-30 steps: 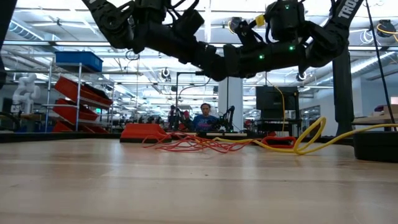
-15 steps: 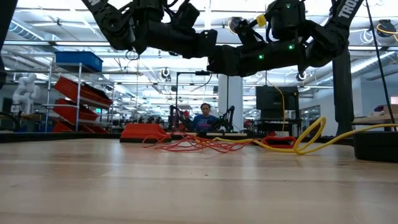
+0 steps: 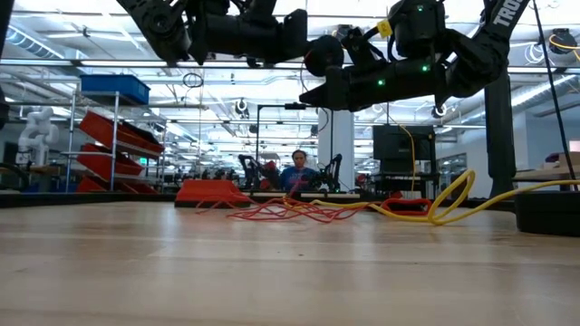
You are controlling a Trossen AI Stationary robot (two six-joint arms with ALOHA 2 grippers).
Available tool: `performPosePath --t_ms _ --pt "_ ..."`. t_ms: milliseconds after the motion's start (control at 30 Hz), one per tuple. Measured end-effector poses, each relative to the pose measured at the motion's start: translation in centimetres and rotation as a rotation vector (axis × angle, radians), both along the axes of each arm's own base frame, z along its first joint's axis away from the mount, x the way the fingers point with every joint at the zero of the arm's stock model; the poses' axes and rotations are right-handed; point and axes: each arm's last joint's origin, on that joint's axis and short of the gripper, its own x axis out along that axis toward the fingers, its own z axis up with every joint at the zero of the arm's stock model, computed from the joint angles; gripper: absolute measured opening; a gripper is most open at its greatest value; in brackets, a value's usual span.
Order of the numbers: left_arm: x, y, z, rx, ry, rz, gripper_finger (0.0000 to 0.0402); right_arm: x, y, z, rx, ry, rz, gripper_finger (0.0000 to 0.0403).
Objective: Coil cords
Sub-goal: Coil the red wire onto spool
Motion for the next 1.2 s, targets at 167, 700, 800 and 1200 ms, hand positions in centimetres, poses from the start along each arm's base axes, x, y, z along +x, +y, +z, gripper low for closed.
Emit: performPosePath --t_ms 167,700,800,1200 --pt "-0.1 0.0 0.0 -0.005 0.030 -0.006 0.0000 0.0 0.0 -0.1 -0.018 0.015 0.003 0.0029" --pt "-1.3 -0.1 -0.1 0.015 0.133 -0.040 0.0000 0.1 0.9 -1.4 0.005 0.151 0.036 0.0029" --pt "-2.4 0.1 0.1 0.017 0.135 -0.039 0.0000 0.1 1.1 -1.5 0.004 0.164 0.043 0.0029" --pt "-5.5 0.9 -0.3 0.014 0.147 -0.079 0.0000 0.1 1.6 -1.5 0.006 0.168 0.079 0.0057"
